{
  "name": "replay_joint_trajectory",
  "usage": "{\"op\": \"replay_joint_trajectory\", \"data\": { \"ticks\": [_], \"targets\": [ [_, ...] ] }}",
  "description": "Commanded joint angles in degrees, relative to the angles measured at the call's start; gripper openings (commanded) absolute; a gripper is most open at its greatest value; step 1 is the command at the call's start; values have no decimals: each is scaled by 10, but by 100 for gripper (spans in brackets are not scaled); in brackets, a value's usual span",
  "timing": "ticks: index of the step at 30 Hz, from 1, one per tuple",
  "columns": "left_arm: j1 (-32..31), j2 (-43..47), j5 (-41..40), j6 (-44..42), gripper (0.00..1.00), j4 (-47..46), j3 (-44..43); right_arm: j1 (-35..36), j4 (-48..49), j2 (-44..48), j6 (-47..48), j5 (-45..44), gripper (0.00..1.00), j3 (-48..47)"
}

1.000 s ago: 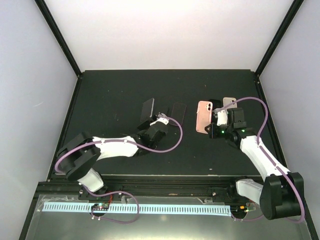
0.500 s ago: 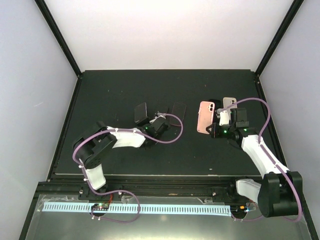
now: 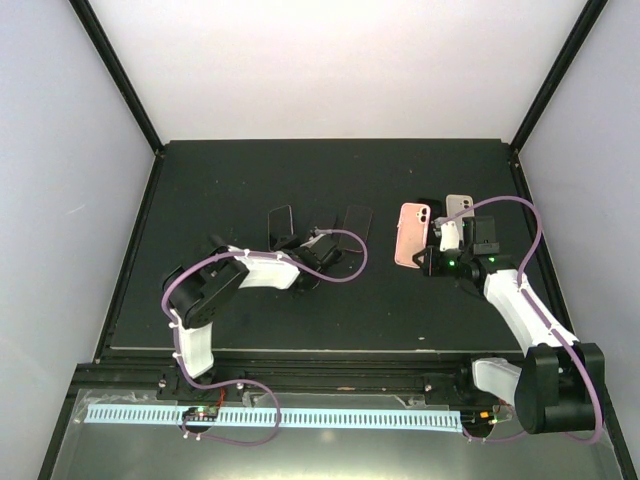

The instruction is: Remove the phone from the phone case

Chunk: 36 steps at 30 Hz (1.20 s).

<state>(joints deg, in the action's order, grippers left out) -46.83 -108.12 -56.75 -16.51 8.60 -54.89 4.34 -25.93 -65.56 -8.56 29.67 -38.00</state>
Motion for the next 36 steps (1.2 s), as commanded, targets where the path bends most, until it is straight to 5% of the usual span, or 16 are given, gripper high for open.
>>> {"op": "replay_joint_trajectory", "data": {
  "ticks": [1, 6, 14, 20, 26, 31, 36],
  "targets": [
    [5, -4, -15, 46, 42, 38, -24, -6, 6, 3, 13, 13, 1, -17],
    [4, 0, 7, 124, 61, 112, -39, -7, 4, 3, 15, 16, 1, -21],
    [0, 70, 88, 234, 78, 221, -40, -10, 11, 12, 14, -34, 1, -25],
    [-8, 191, 220, 290, 79, 302, -96, -10, 4, 11, 40, -67, 1, -38],
    [-9, 353, 410, 213, 79, 251, -146, -9, -51, 4, 90, -57, 1, -95],
    [-8, 431, 385, 164, 88, 193, -124, -9, -57, -5, 115, -42, 1, -121],
    [-5, 464, 280, 133, 85, 115, -37, -9, -104, -88, 156, 1, 2, -179]
  ]
}}
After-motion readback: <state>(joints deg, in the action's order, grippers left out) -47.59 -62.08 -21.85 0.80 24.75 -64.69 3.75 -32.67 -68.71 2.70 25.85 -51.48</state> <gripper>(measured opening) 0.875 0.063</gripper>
